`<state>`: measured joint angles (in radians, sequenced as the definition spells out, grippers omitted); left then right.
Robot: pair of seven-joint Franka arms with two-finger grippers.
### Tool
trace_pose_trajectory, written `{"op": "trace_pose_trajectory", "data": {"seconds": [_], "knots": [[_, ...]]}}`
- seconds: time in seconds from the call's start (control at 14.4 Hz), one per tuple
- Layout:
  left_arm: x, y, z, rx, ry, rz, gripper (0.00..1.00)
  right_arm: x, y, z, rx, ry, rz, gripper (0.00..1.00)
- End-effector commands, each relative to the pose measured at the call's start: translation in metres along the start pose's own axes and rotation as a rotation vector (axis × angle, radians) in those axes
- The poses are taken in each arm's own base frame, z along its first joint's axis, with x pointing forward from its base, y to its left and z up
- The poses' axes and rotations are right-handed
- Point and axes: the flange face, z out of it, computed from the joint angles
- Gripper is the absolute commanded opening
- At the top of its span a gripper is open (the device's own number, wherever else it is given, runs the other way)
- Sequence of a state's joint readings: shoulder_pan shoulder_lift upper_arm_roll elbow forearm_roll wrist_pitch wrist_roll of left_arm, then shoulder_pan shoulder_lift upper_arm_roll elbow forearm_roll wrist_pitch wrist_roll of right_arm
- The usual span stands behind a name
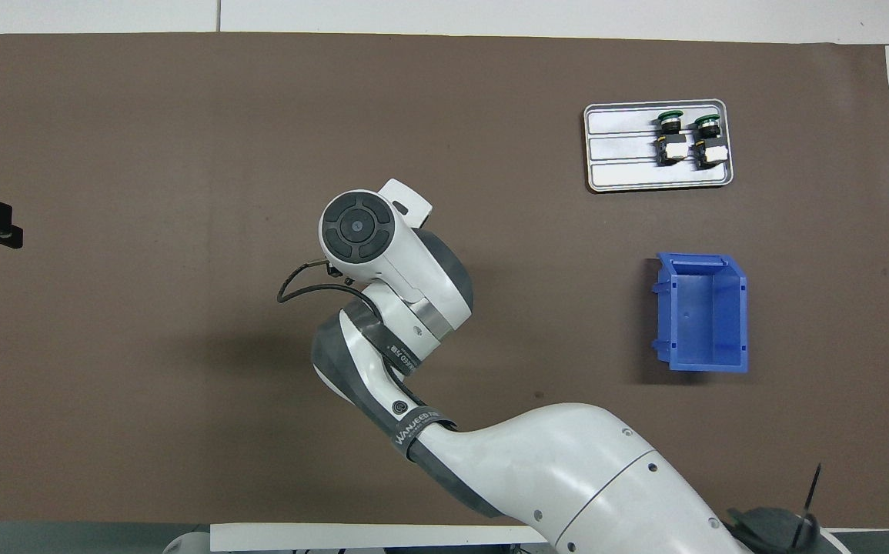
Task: Place and press button with both arms
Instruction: 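Grasp the green button at the table center with the right gripper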
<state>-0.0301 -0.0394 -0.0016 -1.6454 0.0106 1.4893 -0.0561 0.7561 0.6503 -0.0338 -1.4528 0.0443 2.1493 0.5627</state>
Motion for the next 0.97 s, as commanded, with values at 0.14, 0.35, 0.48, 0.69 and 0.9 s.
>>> {"op": "trace_pose_trajectory", "data": {"seconds": [0.14,0.35,0.48,0.69,0.9], "knots": [[-0.004,0.001,-0.004,0.015,-0.005,0.006,1.00,-0.002,0.009,-0.004,0.007,0.001,0.012,0.54],[-0.005,0.003,-0.005,0.016,-0.003,0.014,1.00,0.000,0.013,-0.013,-0.009,-0.023,0.016,0.16],[-0.005,0.003,-0.005,0.015,-0.002,0.020,1.00,0.009,0.015,-0.035,-0.017,-0.032,0.021,0.08],[-0.005,0.003,-0.005,0.016,-0.004,0.017,1.00,0.030,0.059,-0.083,-0.005,0.002,0.073,0.00],[-0.006,0.002,-0.004,0.015,-0.008,0.008,1.00,0.030,0.166,-0.139,-0.006,-0.002,0.095,0.00]]}}
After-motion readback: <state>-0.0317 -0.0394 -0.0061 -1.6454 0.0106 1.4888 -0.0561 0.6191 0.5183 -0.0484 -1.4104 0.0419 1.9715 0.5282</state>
